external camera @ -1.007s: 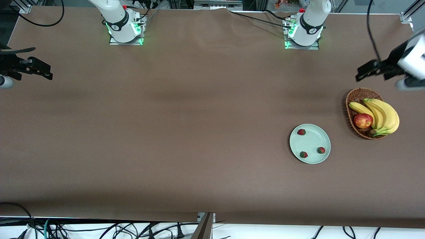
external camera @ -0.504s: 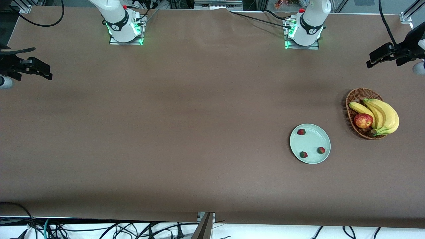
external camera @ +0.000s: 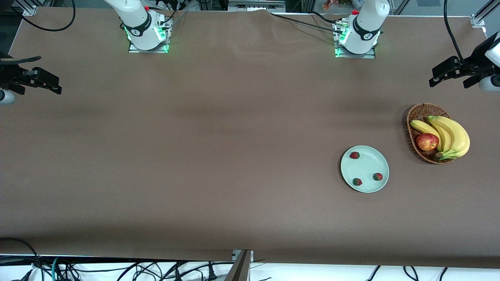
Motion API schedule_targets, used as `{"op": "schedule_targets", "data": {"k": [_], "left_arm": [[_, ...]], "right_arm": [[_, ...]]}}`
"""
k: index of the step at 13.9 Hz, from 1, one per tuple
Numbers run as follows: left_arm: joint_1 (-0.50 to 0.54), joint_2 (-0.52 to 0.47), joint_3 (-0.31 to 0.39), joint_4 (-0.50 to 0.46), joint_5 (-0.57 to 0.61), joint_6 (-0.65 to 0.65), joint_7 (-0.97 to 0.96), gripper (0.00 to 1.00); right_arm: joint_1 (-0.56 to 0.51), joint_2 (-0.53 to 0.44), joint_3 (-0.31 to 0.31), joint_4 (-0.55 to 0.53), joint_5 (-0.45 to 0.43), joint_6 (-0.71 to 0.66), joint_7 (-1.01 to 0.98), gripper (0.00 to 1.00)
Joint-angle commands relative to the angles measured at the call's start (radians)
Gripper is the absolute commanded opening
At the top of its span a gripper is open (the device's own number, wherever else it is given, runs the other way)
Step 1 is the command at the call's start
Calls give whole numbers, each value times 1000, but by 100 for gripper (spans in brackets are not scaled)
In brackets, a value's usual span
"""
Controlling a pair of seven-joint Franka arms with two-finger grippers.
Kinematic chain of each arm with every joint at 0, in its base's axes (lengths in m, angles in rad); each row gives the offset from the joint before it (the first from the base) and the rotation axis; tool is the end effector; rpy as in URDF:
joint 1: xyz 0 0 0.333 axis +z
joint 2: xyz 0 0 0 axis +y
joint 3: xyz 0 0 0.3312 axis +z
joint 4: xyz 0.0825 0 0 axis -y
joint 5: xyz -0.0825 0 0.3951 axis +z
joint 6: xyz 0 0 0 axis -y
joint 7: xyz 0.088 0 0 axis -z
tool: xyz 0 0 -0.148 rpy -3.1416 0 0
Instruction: Collect all strawberries into plate
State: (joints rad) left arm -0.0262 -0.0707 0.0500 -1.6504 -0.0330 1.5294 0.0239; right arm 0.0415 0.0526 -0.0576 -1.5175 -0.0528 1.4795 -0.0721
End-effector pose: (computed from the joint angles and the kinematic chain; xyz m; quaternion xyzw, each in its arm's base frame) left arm 0.5351 0.0086 0.5960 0.9995 -0.0004 -0.0247 0.0189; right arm 0.5689 -0.0165 0.5871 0.9982 0.0267 -0.0464 0.0259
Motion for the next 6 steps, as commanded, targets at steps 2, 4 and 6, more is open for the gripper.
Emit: {"op": "schedule_targets", "data": {"k": [2,4,6], "left_arm": [[84,12,-108,37,-1,3,22,100],[55,17,-104,21,-1,5,18,100],[10,25,-62,31,-1,0,-5,100]], "right_arm": [[0,9,-4,28,14,-10,12,100],[0,9,-4,28,13,-10,14,100],[0,9,-4,28,13,-10,14,100]]}}
